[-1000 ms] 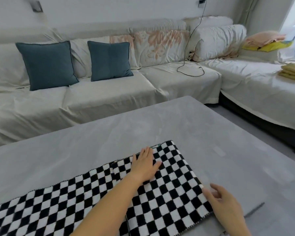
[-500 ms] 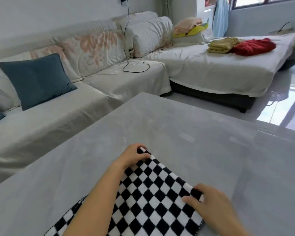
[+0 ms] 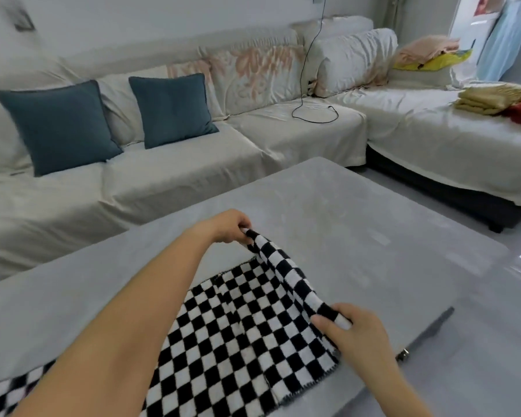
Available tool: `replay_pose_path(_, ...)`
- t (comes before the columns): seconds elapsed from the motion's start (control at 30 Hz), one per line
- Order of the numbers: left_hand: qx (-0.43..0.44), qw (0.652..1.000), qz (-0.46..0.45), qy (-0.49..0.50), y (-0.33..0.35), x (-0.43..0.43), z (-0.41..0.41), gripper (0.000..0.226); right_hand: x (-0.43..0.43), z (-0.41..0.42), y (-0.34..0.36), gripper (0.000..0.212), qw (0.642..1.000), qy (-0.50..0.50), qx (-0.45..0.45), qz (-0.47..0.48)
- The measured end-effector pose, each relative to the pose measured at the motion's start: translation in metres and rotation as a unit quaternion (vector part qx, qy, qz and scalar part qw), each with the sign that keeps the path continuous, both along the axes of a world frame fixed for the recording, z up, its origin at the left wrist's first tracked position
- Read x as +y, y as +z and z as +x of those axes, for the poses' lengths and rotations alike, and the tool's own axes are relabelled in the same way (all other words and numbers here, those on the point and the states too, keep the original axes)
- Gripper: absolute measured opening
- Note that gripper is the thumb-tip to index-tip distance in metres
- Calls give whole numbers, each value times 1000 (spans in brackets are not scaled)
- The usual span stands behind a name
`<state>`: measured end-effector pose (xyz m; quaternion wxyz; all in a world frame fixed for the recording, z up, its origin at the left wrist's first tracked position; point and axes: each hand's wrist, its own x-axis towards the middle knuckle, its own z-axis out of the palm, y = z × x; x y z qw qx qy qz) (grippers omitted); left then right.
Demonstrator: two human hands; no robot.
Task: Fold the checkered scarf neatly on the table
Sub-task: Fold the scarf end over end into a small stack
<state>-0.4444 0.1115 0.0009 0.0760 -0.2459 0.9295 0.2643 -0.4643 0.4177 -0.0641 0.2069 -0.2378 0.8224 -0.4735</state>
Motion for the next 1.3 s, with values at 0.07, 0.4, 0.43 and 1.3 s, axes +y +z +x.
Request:
replay_pose_path(0.07, -3, 999, -29, 18, 11, -6, 32, 12, -8, 22, 7, 9, 1000, 31, -6, -1)
replay_pose_path(0.4, -7, 987, -119, 103, -37, -41, 156, 28, -40, 119, -13, 9, 987, 159, 23, -13)
replay_pose_path(0.43, -6, 987, -124, 106, -45, -45, 166, 30, -45, 129, -17, 10, 985, 171, 32, -9)
replay_pose_path(1.3, 231, 901, -2, 366, -147, 7, 272, 45, -92, 245, -109, 49, 805, 407, 423, 85)
